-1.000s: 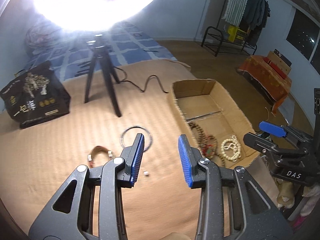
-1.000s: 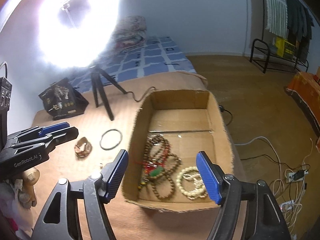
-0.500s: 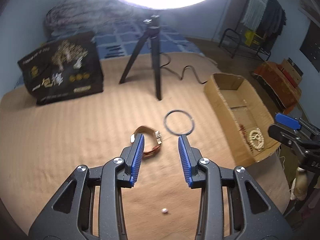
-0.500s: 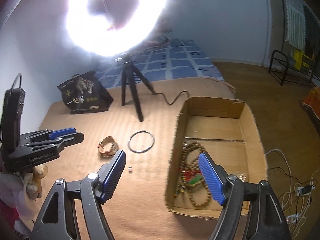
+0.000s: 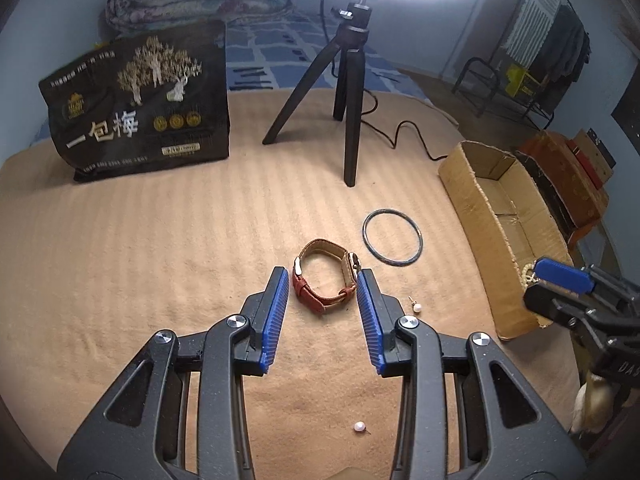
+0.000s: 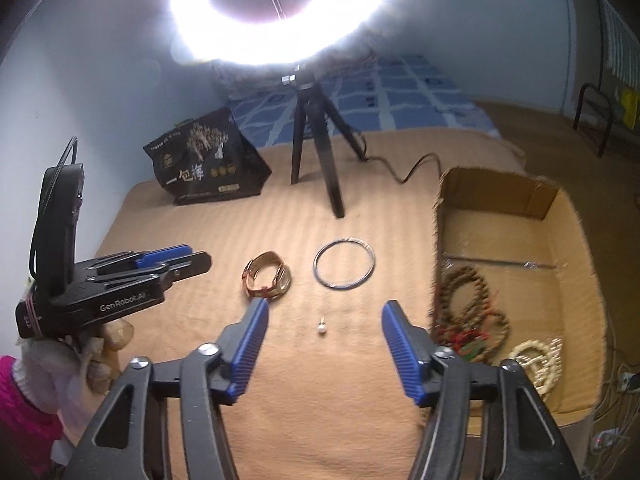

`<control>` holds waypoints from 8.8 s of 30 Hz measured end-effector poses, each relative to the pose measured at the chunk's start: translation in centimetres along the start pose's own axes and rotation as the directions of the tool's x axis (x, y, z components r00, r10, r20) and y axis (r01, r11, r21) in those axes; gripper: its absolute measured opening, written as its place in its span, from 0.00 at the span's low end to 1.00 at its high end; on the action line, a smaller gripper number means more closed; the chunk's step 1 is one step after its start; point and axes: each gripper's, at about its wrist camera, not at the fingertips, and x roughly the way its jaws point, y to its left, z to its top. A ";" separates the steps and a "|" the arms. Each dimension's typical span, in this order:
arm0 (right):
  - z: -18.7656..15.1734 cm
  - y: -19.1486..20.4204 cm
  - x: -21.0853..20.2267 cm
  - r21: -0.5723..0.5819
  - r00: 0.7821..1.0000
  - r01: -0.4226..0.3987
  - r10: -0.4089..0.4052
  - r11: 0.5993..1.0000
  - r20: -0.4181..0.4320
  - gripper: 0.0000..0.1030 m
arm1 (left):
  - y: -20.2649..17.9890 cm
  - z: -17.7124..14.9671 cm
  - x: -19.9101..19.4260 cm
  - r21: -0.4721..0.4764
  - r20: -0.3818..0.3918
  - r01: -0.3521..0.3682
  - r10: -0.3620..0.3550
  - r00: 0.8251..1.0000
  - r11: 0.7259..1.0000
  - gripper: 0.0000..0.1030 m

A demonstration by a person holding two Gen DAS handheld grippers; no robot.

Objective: Organize jewelry
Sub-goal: 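Move left tool to the red-strap watch while right tool approaches a white pearl earring, then close left tool on the watch strap while right tool closes on the pearl earring, then lift the watch with left tool while right tool lifts the earring, carrying both to the box, then lower the watch into the box and open left tool while right tool releases the earring, then move left tool to the second pearl earring while right tool approaches the blue-grey bangle, then close left tool on the pearl earring while right tool closes on the bangle rim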

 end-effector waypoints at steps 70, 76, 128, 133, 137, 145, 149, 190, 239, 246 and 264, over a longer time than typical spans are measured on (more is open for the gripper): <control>-0.2 0.9 8.6 -0.019 0.978 0.089 -0.091 0.996 -0.189 0.06 | 1.4 0.2 7.2 -0.049 -0.088 -0.024 0.020 0.996 0.999 0.09; 0.3 0.5 7.3 -0.012 0.985 0.090 -0.091 0.996 -0.150 0.06 | 0.8 0.4 6.1 -0.046 -0.069 -0.016 0.013 0.998 0.999 0.09; 4.9 -16.6 -0.5 0.154 0.965 0.224 -0.241 0.962 0.102 0.06 | -19.2 2.4 6.0 0.136 0.000 0.182 -0.184 0.983 0.974 0.09; 4.8 -17.1 0.0 0.155 0.967 0.221 -0.237 0.963 0.097 0.06 | -20.1 2.0 6.5 0.159 -0.004 0.182 -0.184 0.983 0.970 0.09; 4.6 -17.4 0.3 0.157 0.968 0.218 -0.233 0.963 0.090 0.06 | -20.6 1.8 6.6 0.172 -0.001 0.176 -0.178 0.984 0.969 0.09; 4.5 -17.4 0.3 0.162 0.967 0.218 -0.236 0.962 0.097 0.25 | -21.0 1.7 6.8 0.178 0.005 0.177 -0.181 0.983 0.968 0.12; 4.4 -17.5 0.2 0.161 0.964 0.231 -0.248 0.959 0.096 0.40 | -21.2 1.6 6.6 0.186 0.010 0.172 -0.177 0.984 0.967 0.22; 3.0 -12.5 -8.0 0.116 0.962 0.203 -0.220 0.972 0.160 0.98 | -17.3 -2.5 -4.0 0.211 0.108 0.092 -0.116 0.987 0.973 0.65; 3.2 2.0 8.9 -0.047 0.986 0.024 -0.031 0.999 -0.164 0.43 | -3.8 -13.0 0.0 0.178 -0.133 0.075 -0.052 0.990 0.981 0.28; 3.8 1.8 11.3 -0.034 0.983 0.026 -0.032 0.999 -0.183 0.39 | -3.6 -12.8 1.2 0.169 -0.151 0.086 -0.061 0.987 0.982 0.19; 3.0 1.7 16.4 -0.130 0.963 0.120 -0.147 0.984 -0.227 0.30 | -3.2 -12.8 1.7 0.172 -0.152 0.093 -0.067 0.986 0.981 0.12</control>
